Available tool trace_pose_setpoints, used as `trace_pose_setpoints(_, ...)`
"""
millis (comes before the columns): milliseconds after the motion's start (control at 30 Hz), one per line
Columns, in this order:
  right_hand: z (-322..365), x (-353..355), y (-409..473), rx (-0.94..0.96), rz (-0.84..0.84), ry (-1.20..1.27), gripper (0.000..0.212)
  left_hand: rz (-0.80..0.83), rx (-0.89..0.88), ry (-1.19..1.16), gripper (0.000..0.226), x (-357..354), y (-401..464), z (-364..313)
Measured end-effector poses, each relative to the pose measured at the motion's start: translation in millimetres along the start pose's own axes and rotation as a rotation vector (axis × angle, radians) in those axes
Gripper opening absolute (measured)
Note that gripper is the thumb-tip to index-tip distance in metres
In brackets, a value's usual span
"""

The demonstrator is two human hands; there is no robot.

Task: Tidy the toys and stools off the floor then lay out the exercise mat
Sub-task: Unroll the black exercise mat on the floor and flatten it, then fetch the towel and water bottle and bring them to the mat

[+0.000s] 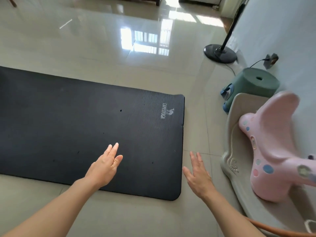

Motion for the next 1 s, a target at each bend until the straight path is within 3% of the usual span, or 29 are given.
trace_pose_setpoints(433, 108.5, 213.9, -155.1, 0.074, -0.022, 0.070, 0.062, -0.014, 0.067, -0.098, 0.055, 184.5, -176.1, -126.8)
trace_pose_setpoints(1000, 152.0, 277.8, -230.7, 0.073, -0.091, 0.113, 0.064, -0.025, -0.058, -0.068, 0.055, 274.5, -228.4, -172.7)
Point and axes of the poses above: each hand's wrist, its own y-axis towards the middle knuckle, its own x-axis out of the back of the hand, z = x × y, the point moved 8 cm from there along y, towards the middle knuckle, and after that the axes turned 10 degrees about -y, right-handed, at the moved point
